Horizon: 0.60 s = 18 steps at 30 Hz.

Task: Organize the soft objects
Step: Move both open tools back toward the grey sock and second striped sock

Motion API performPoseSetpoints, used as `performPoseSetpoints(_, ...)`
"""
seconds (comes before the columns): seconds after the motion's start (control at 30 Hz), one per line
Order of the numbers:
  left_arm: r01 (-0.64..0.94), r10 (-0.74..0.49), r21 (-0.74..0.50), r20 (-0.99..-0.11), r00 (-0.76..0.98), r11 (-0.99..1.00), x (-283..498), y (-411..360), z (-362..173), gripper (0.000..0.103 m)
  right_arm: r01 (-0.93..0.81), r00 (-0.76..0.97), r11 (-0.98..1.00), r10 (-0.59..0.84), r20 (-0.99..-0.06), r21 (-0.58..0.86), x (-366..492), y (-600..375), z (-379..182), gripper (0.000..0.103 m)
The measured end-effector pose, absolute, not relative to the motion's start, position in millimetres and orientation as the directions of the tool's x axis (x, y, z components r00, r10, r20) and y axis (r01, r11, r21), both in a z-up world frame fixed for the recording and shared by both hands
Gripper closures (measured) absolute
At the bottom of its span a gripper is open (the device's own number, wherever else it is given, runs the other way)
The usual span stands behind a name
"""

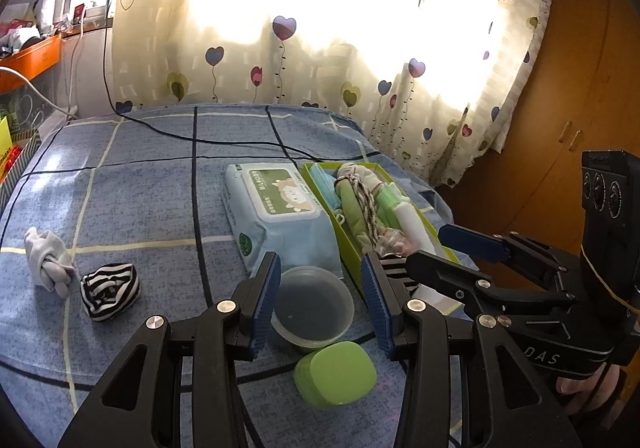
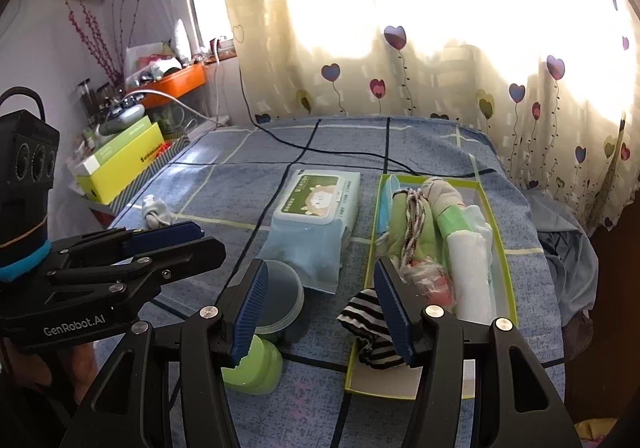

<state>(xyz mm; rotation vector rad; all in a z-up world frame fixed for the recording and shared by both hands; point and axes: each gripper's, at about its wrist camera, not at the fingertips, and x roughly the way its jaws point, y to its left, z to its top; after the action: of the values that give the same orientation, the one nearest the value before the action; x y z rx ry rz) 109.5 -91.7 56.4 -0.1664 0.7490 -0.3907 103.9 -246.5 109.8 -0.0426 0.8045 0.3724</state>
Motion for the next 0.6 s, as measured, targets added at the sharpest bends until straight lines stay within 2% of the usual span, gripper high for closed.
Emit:
performPoseSetpoints(0.47,0.172,-0.306,-0.264,-0.645,0.700,0.949,95.2,-35.0,44.8,0.060,-0.466,0.547,0.877,0.393,-0.740,0.121,106.5,-179.2,95.5,0.048)
performPoseSetpoints(0.6,0.127,-0.278,-0.270,-0.650,0.707,0.954,94.5,-12.5,38.9,0.060,-0.495,0.524,0.860,0.408,-0.748,0.122,110.2,-158.3,92.1,0.043)
